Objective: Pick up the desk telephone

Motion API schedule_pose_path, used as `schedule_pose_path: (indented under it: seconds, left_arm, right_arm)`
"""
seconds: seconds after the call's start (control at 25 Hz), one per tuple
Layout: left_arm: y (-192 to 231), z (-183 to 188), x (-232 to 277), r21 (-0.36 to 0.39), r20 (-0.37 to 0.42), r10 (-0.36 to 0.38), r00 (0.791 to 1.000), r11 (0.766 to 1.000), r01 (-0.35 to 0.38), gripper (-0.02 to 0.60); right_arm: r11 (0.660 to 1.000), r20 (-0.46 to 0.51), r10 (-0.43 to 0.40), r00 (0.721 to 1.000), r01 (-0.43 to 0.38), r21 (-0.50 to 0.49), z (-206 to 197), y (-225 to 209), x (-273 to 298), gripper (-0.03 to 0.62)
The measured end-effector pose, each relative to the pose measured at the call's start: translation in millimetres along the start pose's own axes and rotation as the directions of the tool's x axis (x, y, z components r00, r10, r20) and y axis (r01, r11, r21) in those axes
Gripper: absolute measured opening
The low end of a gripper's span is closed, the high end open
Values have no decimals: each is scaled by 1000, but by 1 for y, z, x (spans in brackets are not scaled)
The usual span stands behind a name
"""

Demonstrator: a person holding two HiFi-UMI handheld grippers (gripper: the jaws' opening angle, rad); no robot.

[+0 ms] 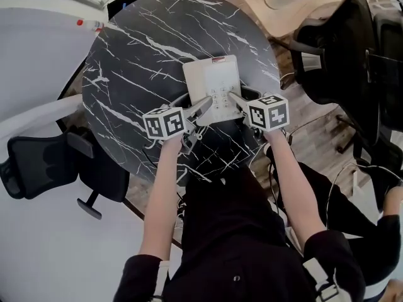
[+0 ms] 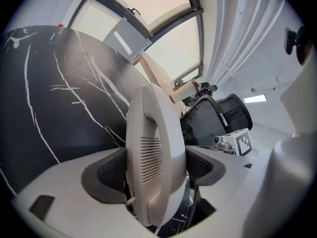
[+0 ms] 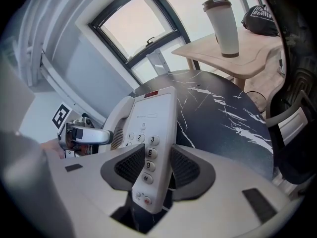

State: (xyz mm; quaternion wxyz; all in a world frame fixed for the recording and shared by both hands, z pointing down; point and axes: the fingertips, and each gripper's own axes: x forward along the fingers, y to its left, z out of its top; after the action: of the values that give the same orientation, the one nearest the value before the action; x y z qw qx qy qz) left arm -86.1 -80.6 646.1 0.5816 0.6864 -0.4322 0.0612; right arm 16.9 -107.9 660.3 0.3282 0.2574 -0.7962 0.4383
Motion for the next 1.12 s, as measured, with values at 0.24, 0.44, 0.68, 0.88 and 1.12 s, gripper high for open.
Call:
schedule_pose_path:
  seconds: [0.24, 0.44, 0.68, 0.88, 1.12]
  left_arm:
    - [-13, 2, -14, 1, 18, -1, 1000, 1000, 1, 379]
    - [-23, 5, -28, 15, 40, 8, 999, 1000, -9, 379]
    - [-38, 6, -48, 33, 68, 5, 998, 999, -8, 379]
    - [-54, 8, -65, 31, 110, -5, 994, 1000, 2, 377]
    - [-74, 15, -88, 35, 148, -14, 989, 999, 9, 377]
  right_arm:
    - [1000, 10, 5, 1000, -5, 2, 3, 12, -12, 181]
    - [1000, 37, 14, 999, -14, 3, 8, 24, -24, 179]
    - [999, 58, 22, 998, -20, -27, 13, 42, -40, 176]
    - [997, 67, 27, 997, -23, -67, 20, 57, -56, 175]
    - [994, 85, 34, 996, -25, -106, 33, 79, -78, 175]
